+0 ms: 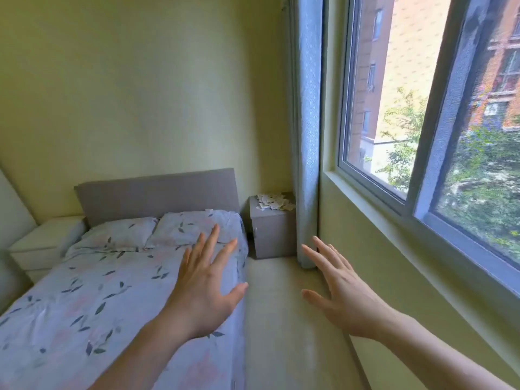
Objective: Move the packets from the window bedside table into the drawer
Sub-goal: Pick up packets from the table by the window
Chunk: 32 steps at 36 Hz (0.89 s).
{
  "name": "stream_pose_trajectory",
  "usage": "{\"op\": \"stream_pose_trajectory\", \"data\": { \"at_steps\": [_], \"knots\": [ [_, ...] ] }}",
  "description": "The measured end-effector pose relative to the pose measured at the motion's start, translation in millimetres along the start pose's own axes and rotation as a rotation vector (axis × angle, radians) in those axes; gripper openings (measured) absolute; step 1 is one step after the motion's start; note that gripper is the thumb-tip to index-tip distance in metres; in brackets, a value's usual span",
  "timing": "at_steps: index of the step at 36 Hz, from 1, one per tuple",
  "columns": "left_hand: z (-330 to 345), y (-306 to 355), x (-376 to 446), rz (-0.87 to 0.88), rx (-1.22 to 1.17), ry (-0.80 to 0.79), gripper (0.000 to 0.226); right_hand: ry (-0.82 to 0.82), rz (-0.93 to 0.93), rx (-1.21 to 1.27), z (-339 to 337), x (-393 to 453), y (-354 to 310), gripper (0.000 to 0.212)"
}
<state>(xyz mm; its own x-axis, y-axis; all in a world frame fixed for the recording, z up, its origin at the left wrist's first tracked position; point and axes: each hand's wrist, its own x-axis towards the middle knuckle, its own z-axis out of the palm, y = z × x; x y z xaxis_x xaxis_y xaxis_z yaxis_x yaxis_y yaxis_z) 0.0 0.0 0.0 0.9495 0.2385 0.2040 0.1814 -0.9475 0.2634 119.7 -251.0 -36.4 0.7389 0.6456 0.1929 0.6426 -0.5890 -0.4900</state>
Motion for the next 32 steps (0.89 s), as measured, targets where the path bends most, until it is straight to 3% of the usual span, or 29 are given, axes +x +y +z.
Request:
{"op": "stream_pose_trajectory", "data": {
  "at_steps": [7,18,25,32],
  "knots": [
    [30,21,50,-0.02,-0.036,-0.037,0.078,-0.047,-0.031,0.005,-34,42,45,0.08],
    [63,-41,157,-0.151,-0.09,-0.011,0.076,-0.007,-0.136,0.114,-17,193,88,0.071],
    [106,-105,269,-0.179,-0.182,0.015,0.082,-0.019,-0.168,0.074,11,313,119,0.07],
    [129,-149,410,-0.109,-0.225,-0.009,0.074,0.054,-0.084,0.084,10,437,153,0.066]
  ]
}}
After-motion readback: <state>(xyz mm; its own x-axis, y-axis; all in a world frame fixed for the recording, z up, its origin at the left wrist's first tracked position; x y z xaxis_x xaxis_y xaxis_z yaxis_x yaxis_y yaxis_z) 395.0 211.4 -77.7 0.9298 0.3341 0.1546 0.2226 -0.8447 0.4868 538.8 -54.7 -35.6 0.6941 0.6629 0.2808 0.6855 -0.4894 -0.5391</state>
